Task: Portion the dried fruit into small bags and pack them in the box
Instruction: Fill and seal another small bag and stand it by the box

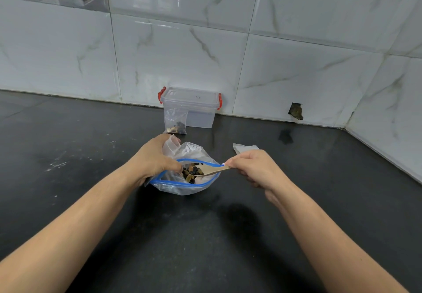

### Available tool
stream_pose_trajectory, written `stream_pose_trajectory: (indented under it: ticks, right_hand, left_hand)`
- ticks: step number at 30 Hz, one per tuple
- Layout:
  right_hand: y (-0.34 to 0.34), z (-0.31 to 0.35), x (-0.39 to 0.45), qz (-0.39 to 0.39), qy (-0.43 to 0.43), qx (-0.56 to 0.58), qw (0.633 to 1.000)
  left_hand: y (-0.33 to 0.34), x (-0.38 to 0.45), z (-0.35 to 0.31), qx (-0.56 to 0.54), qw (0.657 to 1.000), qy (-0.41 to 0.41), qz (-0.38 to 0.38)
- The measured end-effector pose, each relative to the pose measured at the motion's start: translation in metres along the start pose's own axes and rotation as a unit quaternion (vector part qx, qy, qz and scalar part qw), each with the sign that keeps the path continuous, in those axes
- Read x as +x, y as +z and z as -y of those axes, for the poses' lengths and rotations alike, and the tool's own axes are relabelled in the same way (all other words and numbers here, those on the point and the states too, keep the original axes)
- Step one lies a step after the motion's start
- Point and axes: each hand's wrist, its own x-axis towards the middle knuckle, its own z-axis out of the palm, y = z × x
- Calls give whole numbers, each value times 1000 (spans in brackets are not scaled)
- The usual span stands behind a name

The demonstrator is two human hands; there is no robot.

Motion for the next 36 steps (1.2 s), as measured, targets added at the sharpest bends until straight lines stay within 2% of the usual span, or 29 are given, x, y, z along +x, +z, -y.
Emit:
stream_pose_trajectory:
  ticks: [4, 10, 14, 17, 20, 21, 22, 23, 26, 29, 32, 36]
  right_hand:
    - [-12, 4, -9, 15, -16, 8, 1000]
    - [-26, 34, -9, -27, -83, 30, 996]
    - [-10, 63, -6, -68, -187, -86, 976]
    - [14, 76, -8, -74, -261, -224, 936]
    - [30, 83, -16, -96, -365, -395, 838]
    - [30, 83, -18, -110, -384, -415, 817]
    - [28, 83, -19, -126, -389, -411, 815]
    - [24, 83, -21, -141, -380, -386, 829]
    - [5, 80, -20, -171, -296, -259, 904]
    - [-17, 71, -16, -121, -191, -219, 949]
    - [-15, 56, -15, -72, -142, -286, 945]
    - [15, 36, -19, -91, -180, -378, 904]
  left_hand:
    - [-1, -2, 3, -2, 1000, 11, -10]
    - [0, -10, -2, 0, 997, 72, -20]
    - [2, -11, -3, 35, 993, 100, -48]
    - [3, -12, -4, 34, 990, 119, -61]
    - [3, -11, -4, 32, 989, 128, -65]
    - [2, -10, -3, 34, 989, 125, -66]
    - [1, -10, -2, 36, 990, 121, -70]
    - [-1, -9, 0, 40, 990, 115, -72]
    - [-4, -8, 2, 64, 992, 88, -58]
    - [-4, -7, 2, 82, 996, 31, -13]
    - [-2, -7, 1, 104, 994, -38, 25]
    - [2, -8, -1, 125, 989, -62, 40]
